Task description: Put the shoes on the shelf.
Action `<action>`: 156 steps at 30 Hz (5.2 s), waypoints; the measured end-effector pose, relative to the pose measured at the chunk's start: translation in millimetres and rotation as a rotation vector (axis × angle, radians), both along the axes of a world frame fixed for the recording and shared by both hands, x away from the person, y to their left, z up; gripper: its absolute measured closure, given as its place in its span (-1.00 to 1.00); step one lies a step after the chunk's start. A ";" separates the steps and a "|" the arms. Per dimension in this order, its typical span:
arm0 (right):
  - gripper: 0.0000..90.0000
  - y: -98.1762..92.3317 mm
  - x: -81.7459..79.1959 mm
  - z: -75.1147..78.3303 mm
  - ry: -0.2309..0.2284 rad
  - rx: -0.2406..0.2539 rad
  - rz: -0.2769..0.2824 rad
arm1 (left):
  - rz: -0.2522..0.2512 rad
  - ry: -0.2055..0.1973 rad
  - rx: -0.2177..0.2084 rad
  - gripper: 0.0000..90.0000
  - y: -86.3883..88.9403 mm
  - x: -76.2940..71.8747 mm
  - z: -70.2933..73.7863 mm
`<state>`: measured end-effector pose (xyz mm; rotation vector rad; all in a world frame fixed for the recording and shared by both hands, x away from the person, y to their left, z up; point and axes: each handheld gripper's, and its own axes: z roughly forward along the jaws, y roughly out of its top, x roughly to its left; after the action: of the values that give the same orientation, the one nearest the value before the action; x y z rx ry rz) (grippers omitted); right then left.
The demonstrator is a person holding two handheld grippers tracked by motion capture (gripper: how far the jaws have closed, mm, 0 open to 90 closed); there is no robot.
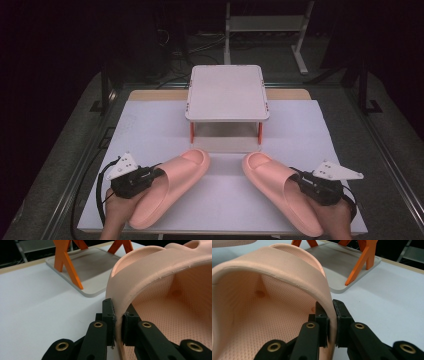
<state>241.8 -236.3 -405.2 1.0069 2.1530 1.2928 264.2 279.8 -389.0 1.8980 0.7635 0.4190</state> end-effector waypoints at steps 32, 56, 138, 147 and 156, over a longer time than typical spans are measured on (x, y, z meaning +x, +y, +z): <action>0.84 -0.5 27.4 87.2 0.000 0.105 0.112 | -0.116 -0.070 0.020 0.85 -8.0 45.3 86.2; 0.84 21.3 74.1 136.5 -0.023 0.087 0.149 | -0.107 -0.080 0.022 0.84 -6.6 91.8 118.5; 0.84 42.6 240.9 168.4 0.035 -0.016 -0.021 | 0.022 0.037 0.069 0.84 -56.6 238.3 149.9; 0.84 44.2 245.1 170.7 0.034 -0.039 -0.054 | 0.048 0.049 0.066 0.82 -63.0 243.9 149.3; 0.82 47.2 248.5 168.1 0.045 -0.041 -0.092 | 0.070 0.056 0.038 0.72 -68.5 244.9 148.6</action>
<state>490.3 -189.1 -237.1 1.1144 2.1306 1.1893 509.1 211.4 -240.3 1.9297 0.8661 0.4282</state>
